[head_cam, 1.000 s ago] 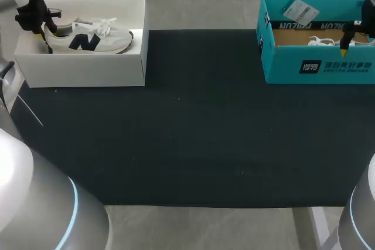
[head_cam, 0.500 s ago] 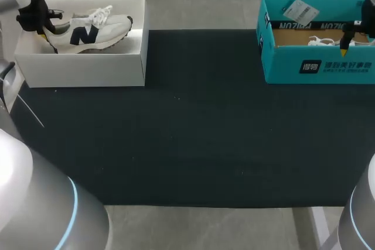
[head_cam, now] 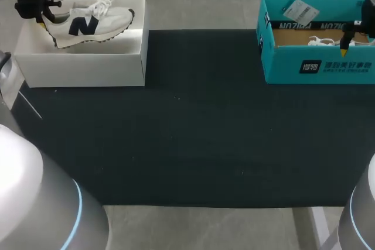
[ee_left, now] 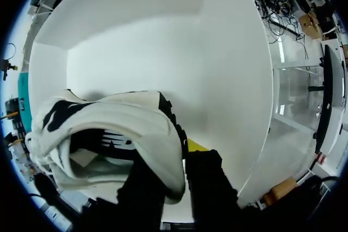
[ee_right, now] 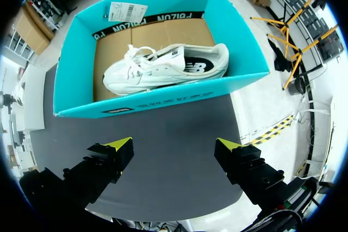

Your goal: Take the shoe out of the shoebox, open the shoe tongue, remove and reinsert the insole, then place the shoe into the shoebox

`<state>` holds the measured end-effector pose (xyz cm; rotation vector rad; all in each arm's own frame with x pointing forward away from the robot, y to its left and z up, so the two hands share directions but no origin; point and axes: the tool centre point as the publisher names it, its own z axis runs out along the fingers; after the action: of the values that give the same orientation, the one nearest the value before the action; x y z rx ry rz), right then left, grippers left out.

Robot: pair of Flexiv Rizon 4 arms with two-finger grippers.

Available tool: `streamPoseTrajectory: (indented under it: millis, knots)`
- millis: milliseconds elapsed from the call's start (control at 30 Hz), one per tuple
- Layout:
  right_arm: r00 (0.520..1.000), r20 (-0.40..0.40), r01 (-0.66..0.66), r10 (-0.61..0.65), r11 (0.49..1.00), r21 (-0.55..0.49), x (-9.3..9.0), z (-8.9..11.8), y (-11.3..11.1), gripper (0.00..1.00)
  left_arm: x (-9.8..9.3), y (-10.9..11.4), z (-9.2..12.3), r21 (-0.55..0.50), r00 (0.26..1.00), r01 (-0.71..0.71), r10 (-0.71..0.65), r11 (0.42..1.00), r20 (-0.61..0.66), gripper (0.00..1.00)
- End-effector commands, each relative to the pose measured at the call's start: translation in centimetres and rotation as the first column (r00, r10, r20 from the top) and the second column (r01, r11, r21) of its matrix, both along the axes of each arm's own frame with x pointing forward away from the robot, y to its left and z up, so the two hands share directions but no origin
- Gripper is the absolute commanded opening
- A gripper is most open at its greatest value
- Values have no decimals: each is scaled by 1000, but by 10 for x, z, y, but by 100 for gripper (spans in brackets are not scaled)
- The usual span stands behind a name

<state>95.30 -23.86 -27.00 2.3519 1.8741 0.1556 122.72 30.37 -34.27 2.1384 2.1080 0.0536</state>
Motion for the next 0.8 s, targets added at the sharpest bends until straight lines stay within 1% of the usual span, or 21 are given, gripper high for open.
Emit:
streamPoseTrajectory:
  millis: [33, 233, 333, 467, 600, 800]
  knots:
    - [1000, 2, 1, -1, 1000, 1, 0, 0, 0, 100, -3, -1, 36, 7, 969, 27, -24, 1000, -246, 0]
    - [1000, 2, 1, -1, 1000, 1, 0, 0, 0, 100, -10, -5, 73, 27, 978, 31, -24, 999, -208, 0]
    - [1000, 2, 1, -1, 1000, 1, 0, 0, 0, 100, -15, -6, 91, 52, 981, 23, -12, 998, -191, 0]
    - [1000, 2, 1, -1, 1000, 1, 0, 0, 0, 100, -21, -4, 115, 61, 986, 7, 4, 998, -166, 0]
    - [1000, 2, 1, -1, 1000, 1, 0, 0, 0, 100, -27, -1, 140, 96, 995, -7, 17, 995, -103, 0]
    - [1000, 2, 1, -1, 1000, 1, 0, 0, 0, 100, -37, 3, 173, 104, 999, -39, 40, 994, -9, 0]
